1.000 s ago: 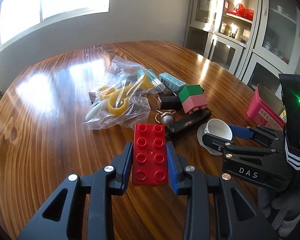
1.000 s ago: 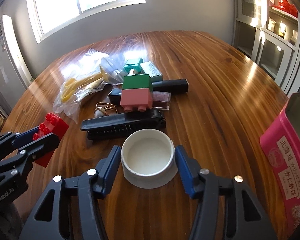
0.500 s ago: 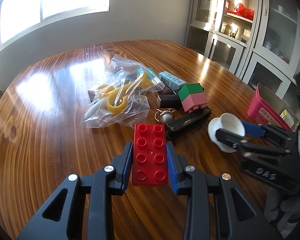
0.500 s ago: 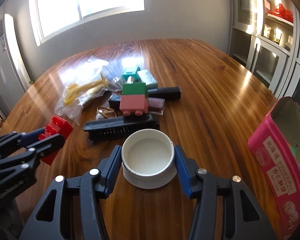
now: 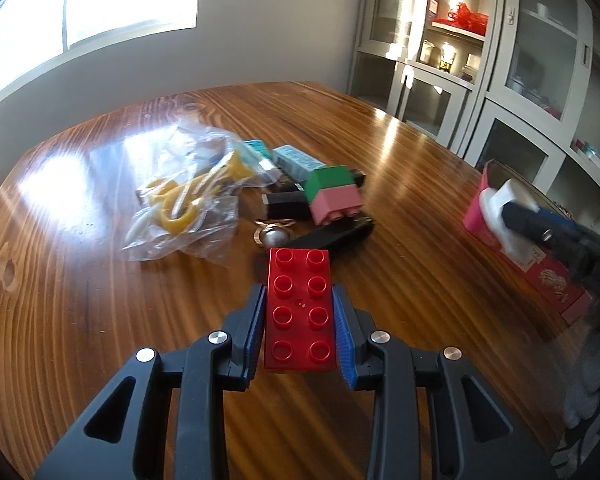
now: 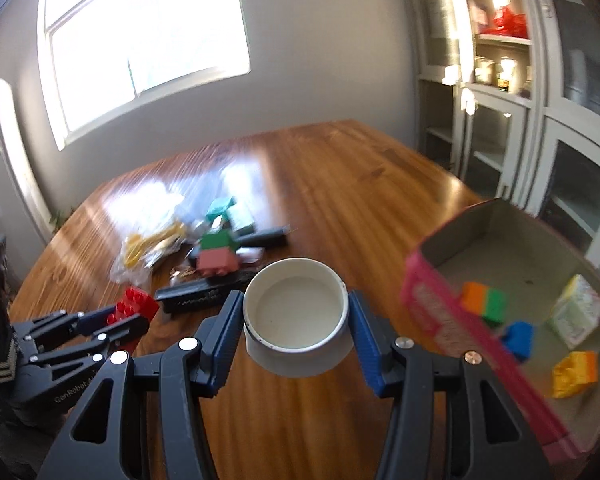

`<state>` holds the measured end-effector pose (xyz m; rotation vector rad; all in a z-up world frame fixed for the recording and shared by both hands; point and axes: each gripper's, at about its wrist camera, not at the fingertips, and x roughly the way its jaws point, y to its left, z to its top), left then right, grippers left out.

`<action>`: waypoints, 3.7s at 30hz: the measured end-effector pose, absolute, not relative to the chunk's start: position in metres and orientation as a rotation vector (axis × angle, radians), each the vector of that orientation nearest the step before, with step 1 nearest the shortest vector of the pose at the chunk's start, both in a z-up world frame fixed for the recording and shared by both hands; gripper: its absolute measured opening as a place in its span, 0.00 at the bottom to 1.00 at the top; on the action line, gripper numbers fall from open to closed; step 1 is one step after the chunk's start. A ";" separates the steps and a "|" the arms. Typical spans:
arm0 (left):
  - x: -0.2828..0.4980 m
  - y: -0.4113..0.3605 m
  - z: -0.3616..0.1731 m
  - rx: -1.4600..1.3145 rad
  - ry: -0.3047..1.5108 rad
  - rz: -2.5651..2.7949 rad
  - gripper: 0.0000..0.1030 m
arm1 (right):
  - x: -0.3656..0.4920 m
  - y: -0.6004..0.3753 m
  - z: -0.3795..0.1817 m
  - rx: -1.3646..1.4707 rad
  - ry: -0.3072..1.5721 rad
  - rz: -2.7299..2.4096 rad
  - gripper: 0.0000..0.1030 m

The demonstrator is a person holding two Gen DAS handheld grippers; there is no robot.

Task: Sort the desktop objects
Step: 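Carry the red brick and the white bowl over the pink box, then open both tools to drop the brick and bowl into the box, then move both open tools back over the table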

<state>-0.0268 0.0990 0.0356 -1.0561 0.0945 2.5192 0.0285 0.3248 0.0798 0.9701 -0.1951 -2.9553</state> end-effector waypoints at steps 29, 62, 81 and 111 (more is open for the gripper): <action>0.016 0.246 0.068 -0.951 0.247 2.319 0.34 | 0.106 0.495 0.080 0.972 -0.532 -3.230 0.55; 0.019 0.381 0.095 -0.886 0.186 2.023 0.59 | 0.138 0.518 0.072 0.945 -0.620 -3.230 0.63; -0.009 0.305 0.084 -0.938 0.123 2.176 0.59 | 0.113 0.473 0.078 0.924 -0.546 -3.138 0.65; -0.090 0.106 0.080 -1.004 0.026 2.532 0.69 | 0.067 0.372 0.066 0.956 -0.417 -2.849 0.78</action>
